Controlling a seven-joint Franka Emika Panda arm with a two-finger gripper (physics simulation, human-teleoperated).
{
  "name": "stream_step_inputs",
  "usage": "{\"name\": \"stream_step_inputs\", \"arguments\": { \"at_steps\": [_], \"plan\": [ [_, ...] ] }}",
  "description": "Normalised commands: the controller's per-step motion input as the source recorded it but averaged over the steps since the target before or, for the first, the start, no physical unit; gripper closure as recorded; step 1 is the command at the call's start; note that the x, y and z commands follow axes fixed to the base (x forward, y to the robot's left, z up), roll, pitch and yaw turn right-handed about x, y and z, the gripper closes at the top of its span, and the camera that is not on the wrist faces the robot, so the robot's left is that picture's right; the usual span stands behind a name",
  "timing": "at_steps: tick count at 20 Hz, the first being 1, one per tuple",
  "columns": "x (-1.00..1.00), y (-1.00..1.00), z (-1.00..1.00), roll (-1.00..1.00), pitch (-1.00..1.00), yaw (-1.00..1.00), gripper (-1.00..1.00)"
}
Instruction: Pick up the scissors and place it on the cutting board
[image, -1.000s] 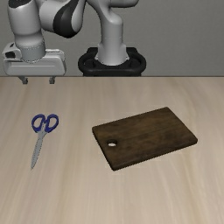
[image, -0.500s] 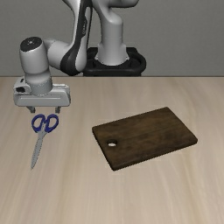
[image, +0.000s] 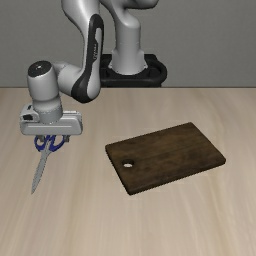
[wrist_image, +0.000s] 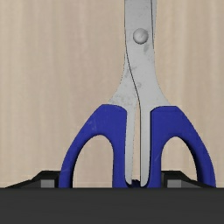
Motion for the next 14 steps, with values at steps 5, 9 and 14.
{"name": "stream_step_inputs", "arguments": {
  "at_steps": [5, 9, 14],
  "plan": [
    [0.0, 0.0, 0.0, 0.0, 0.0, 0.0, 1.0],
    [0.0, 0.0, 0.25, 0.0, 0.0, 0.0, 1.0],
    [0.0, 0.0, 1.0, 0.0, 0.0, 0.0, 1.0]
  ]
}}
